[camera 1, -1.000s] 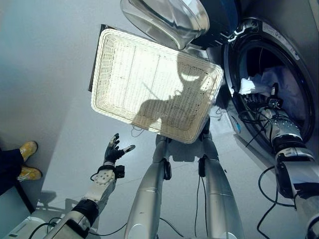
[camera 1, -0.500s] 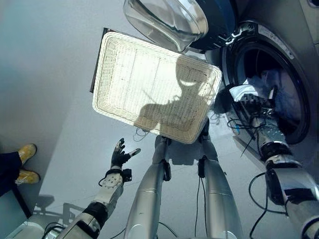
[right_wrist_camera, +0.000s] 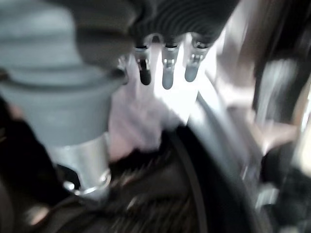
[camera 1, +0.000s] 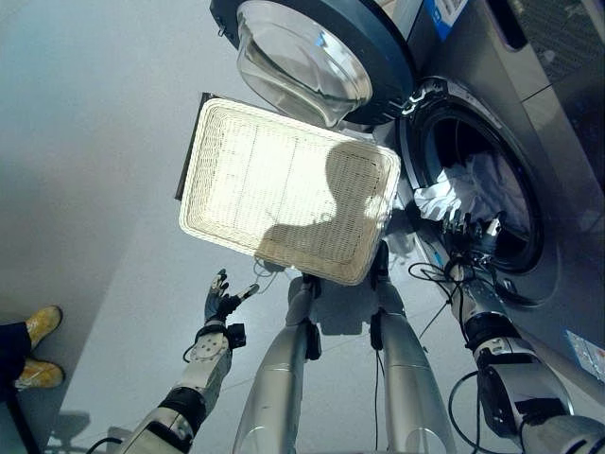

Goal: Put the clothes into the washing machine.

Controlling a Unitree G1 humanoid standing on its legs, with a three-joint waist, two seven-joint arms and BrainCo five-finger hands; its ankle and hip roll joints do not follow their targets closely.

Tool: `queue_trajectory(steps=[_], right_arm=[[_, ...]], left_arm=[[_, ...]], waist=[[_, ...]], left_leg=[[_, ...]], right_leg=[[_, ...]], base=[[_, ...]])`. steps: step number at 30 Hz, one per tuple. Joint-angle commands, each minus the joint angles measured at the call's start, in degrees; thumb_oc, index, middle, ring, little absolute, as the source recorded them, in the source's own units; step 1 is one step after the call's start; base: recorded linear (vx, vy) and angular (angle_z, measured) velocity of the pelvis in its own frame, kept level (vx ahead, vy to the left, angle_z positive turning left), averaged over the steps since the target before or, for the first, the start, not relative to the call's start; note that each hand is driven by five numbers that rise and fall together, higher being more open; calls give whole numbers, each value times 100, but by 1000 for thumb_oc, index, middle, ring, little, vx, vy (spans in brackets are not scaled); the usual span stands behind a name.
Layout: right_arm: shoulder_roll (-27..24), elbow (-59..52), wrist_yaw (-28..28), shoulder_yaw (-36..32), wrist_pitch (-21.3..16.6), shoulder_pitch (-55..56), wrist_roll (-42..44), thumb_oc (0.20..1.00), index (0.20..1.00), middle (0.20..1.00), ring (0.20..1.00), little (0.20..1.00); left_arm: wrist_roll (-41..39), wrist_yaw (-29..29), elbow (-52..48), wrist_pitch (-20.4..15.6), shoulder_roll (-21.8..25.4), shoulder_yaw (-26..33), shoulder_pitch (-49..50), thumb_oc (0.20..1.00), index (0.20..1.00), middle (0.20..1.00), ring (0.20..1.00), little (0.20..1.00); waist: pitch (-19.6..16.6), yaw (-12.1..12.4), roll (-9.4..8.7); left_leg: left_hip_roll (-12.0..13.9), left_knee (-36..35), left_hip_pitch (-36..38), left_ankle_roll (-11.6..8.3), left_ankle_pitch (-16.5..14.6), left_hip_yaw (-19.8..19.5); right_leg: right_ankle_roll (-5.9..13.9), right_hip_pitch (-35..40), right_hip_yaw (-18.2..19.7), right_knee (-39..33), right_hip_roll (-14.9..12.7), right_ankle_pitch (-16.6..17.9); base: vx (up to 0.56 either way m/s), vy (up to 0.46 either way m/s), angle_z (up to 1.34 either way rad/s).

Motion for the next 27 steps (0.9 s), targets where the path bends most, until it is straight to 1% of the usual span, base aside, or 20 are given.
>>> queue_trajectory(steps=[1, 3, 6, 7, 8, 9, 12, 13, 14, 15, 16, 17, 18, 19, 20, 21, 22, 24, 25, 27], right_arm=[[134, -259, 247, -117, -356, 176, 143, 1000, 1000, 1000, 1000, 1000], [143, -185, 89, -84, -275, 140, 143, 1000, 1000, 1000, 1000, 1000], [40, 89, -121, 52, -16, 103, 143, 1000, 1000, 1000, 1000, 1000], [-82, 392, -295, 211, 224, 124, 143, 1000, 1000, 1000, 1000, 1000], [-110, 457, -328, 247, 277, 123, 143, 1000, 1000, 1000, 1000, 1000], [-230, 795, -496, 432, 568, 141, -61, 1000, 1000, 1000, 1000, 1000], [-292, 1241, -740, 609, 1034, 138, -974, 1000, 1000, 1000, 1000, 1000], [-329, 1509, -774, 756, 1200, 114, -1550, 1000, 1000, 1000, 1000, 1000], [-339, 1579, -740, 789, 1297, 103, -1862, 1000, 1000, 1000, 1000, 1000], [-381, 1776, -586, 955, 1357, 137, -2460, 1000, 1000, 1000, 1000, 1000], [-370, 1878, -588, 1112, 1386, 155, -3238, 1000, 1000, 1000, 1000, 1000], [-358, 1909, -609, 1171, 1356, 158, -3661, 1000, 1000, 1000, 1000, 1000], [-377, 1967, -677, 1321, 1244, 196, -4042, 1000, 1000, 1000, 1000, 1000], [-378, 2033, -711, 1481, 1124, 238, -4701, 1000, 1000, 1000, 1000, 1000], [-429, 2049, -767, 1840, 806, 378, -5788, 1000, 1000, 1000, 1000, 1000], [-429, 2049, -767, 1840, 806, 378, -5788, 1000, 1000, 1000, 1000, 1000], [-424, 1999, -1017, 2138, 412, 577, -6809, 1000, 1000, 1000, 1000, 1000], [-462, 1855, -1172, 2327, 45, 835, -7597, 1000, 1000, 1000, 1000, 1000], [-487, 1659, -1313, 2522, -277, 1152, -8275, 1000, 1000, 1000, 1000, 1000], [-486, 1605, -1365, 2568, -351, 1225, -8298, 1000, 1000, 1000, 1000, 1000]], left_arm=[[142, -73, 228, -76, 0, 168, 227, 1000, 1000, 1000, 1000, 1000], [148, -75, 278, -72, -26, 154, 229, 1000, 1000, 1000, 1000, 1000], [132, -125, 357, -111, -51, 175, 212, 1000, 1000, 1000, 1000, 1000], [123, -173, 429, -177, -71, 191, 202, 1000, 1000, 1000, 1000, 1000], [120, -175, 439, -192, -79, 189, 203, 1000, 1000, 1000, 1000, 1000], [117, -193, 485, -232, -102, 182, 193, 1000, 1000, 1000, 1000, 1000], [112, -202, 558, -272, -142, 179, 163, 1000, 1000, 1000, 1000, 1000], [148, -213, 580, -257, -171, 194, 136, 1000, 1000, 1000, 1000, 1000], [150, -210, 594, -264, -176, 193, 117, 1000, 1000, 1000, 1000, 1000], [200, -257, 628, -261, -179, 229, 130, 1000, 1000, 1000, 1000, 1000], [217, -292, 658, -238, -179, 253, 118, 1000, 1000, 1000, 1000, 1000], [224, -302, 666, -225, -179, 265, 103, 1000, 1000, 1000, 1000, 1000], [257, -330, 687, -192, -178, 280, 109, 1000, 1000, 1000, 1000, 1000], [265, -398, 712, -162, -166, 310, 90, 1000, 1000, 1000, 1000, 1000], [283, -513, 692, -21, -123, 359, 101, 1000, 1000, 1000, 1000, 1000], [283, -513, 692, -21, -123, 359, 101, 1000, 1000, 1000, 1000, 1000], [248, -676, 667, 70, -71, 402, 150, 1000, 1000, 1000, 1000, 1000], [267, -871, 663, 125, -27, 497, 255, 1000, 1000, 1000, 1000, 1000], [234, -1041, 629, 192, 1, 551, 392, 1000, 1000, 1000, 1000, 1000], [230, -1076, 621, 205, 6, 565, 427, 1000, 1000, 1000, 1000, 1000]], waist=[[-72, 115, -33], [-72, 120, -18], [-72, 132, 12], [-72, 140, 24], [-72, 139, 28], [-72, 146, 39], [-72, 176, 50], [-72, 210, 44], [-72, 217, 36], [-72, 245, 32], [-72, 266, 18], [-72, 272, 5], [-72, 286, -9], [-72, 293, -39], [-72, 312, -90], [-72, 312, -90], [-72, 326, -157], [-138, 339, -217], [-281, 346, -273], [-312, 343, -284]], left_leg=[[-220, 608, 99, -183, -679, -61], [-217, 552, 173, -175, -667, -61], [-211, 458, 249, -173, -635, -58], [-204, 394, 293, -174, -612, -53], [-202, 379, 300, -175, -604, -52], [-200, 328, 346, -177, -589, -51], [-200, 249, 443, -179, -594, -67], [-199, 235, 479, -181, -587, -75], [-200, 238, 452, -181, -551, -75], [-200, 223, 558, -179, -595, -91], [-200, 225, 611, -180, -598, -109], [-200, 231, 599, -180, -570, -112], [-198, 231, 692, -180, -607, -127], [-196, 249, 730, -186, -592, -138], [-176, 251, 916, -199, -624, -171], [-176, 251, 916, -199, -624, -171], [-145, 254, 1121, -218, -636, -225], [-109, 218, 1310, -235, -649, -263], [-77, 206, 1408, -257, -654, -301], [-69, 196, 1442, -261, -656, -307]], right_leg=[[251, 60, -246, 295, 131, -65], [258, 117, -233, 280, 127, -63], [262, 178, -231, 252, 124, -65], [264, 209, -234, 238, 128, -69], [263, 214, -234, 235, 129, -68], [258, 250, -241, 219, 133, -74], [252, 343, -266, 186, 141, -116], [241, 397, -291, 173, 136, -131], [230, 380, -295, 163, 134, -97], [223, 480, -327, 174, 134, -163], [209, 539, -342, 182, 138, -183], [199, 537, -341, 174, 137, -155], [198, 628, -355, 184, 134, -203], [184, 684, -364, 181, 136, -197], [169, 889, -390, 198, 138, -270], [169, 889, -390, 198, 138, -270], [151, 1120, -404, 215, 143, -328], [149, 1339, -425, 198, 137, -383], [138, 1470, -411, 169, 151, -415], [134, 1509, -411, 164, 155, -427]], base=[[-33, 46, 1], [-11, 35, 2], [-17, 43, 2], [-13, 35, 3], [-13, 37, 3], [0, 0, 0], [0, 0, 0], [0, 0, 0], [-32, 12, 1], [0, 0, 0], [0, 0, 0], [0, 0, 0], [-36, -14, 2], [-16, -36, 1], [-23, -32, 4], [-9, -68, 10], [-17, -62, 10], [17, -83, 6], [50, -69, 3], [35, -38, 4]])
